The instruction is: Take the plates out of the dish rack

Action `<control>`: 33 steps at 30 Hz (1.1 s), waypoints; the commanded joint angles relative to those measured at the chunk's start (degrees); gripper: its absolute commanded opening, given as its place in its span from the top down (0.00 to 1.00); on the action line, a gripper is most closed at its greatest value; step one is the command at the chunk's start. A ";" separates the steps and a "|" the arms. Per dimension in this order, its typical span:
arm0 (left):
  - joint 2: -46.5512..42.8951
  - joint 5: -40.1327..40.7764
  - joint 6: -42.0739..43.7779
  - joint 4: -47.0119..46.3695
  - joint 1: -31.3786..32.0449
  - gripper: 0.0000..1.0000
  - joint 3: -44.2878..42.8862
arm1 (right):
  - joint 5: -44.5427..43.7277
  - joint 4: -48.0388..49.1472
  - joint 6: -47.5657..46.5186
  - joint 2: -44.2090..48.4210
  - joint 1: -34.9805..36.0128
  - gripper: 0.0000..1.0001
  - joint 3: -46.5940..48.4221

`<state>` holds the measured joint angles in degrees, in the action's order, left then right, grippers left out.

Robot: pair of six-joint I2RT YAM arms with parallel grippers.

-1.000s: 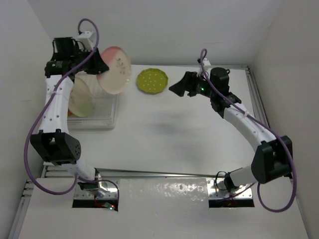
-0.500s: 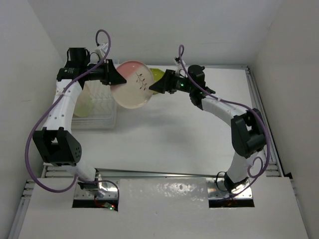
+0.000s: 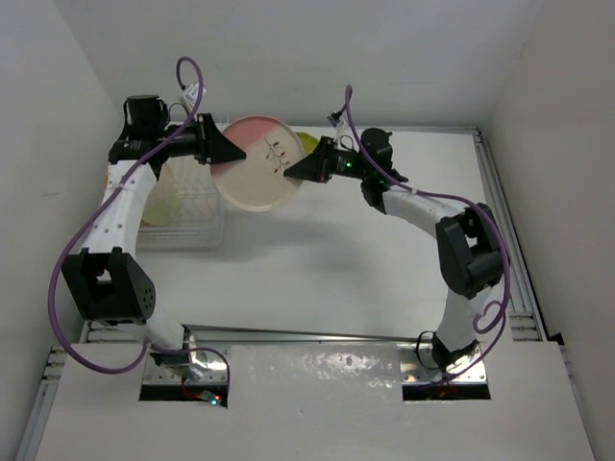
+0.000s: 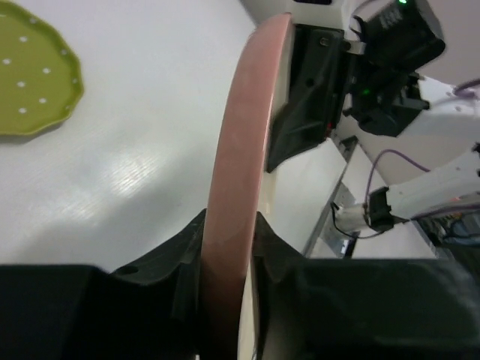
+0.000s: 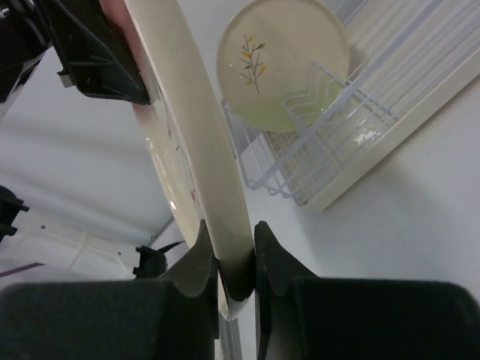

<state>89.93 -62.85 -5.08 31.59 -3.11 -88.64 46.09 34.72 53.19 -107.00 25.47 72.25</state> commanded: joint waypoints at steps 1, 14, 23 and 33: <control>-3.45 5.43 -5.37 -5.58 1.80 0.75 0.22 | -7.06 5.35 2.44 1.70 1.77 1.00 -1.05; 2.97 32.86 -1.25 0.75 1.71 0.20 -6.80 | -13.12 26.34 24.40 4.96 -5.69 1.00 -12.03; 5.61 45.35 4.02 3.91 -0.31 0.00 -15.77 | -24.54 21.73 27.67 1.89 -18.35 1.00 -16.00; 2.18 56.17 10.88 7.43 -2.60 0.00 -13.67 | -34.74 12.30 23.54 -8.75 -28.55 1.00 -6.95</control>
<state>95.72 -10.74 3.09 38.44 -4.93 -102.59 13.56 38.48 76.64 -117.21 -2.57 60.77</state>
